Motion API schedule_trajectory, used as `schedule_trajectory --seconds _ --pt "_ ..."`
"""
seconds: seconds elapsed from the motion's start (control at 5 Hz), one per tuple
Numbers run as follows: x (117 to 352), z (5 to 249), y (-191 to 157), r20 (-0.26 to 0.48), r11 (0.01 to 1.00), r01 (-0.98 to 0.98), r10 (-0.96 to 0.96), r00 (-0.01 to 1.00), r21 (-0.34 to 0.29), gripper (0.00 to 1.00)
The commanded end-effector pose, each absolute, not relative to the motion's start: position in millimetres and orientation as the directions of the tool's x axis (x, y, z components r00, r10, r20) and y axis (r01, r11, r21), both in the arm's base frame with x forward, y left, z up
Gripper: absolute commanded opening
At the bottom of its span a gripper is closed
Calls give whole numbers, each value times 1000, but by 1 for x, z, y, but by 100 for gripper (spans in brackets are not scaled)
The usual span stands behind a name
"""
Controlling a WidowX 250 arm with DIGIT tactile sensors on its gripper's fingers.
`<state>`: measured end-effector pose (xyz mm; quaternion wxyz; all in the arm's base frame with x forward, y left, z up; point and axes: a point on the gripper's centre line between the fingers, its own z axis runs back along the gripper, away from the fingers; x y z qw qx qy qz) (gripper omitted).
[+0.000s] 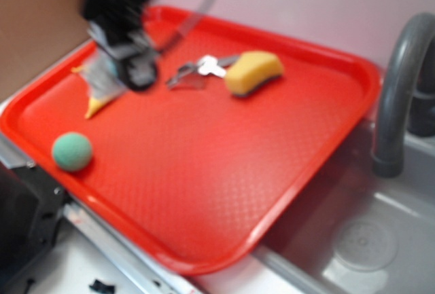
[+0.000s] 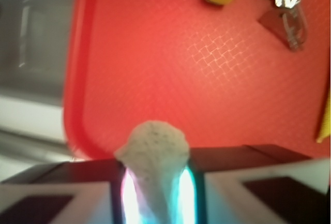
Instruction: Grab the white paper.
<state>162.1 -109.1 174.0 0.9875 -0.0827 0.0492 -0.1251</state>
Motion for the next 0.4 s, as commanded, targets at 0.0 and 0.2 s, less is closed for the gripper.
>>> schedule_trajectory --seconds 0.0,0.2 --pt "153 210 -88 101 966 227 -216 971 -120 0" --pt "158 203 -83 37 982 170 -168 985 -83 0"
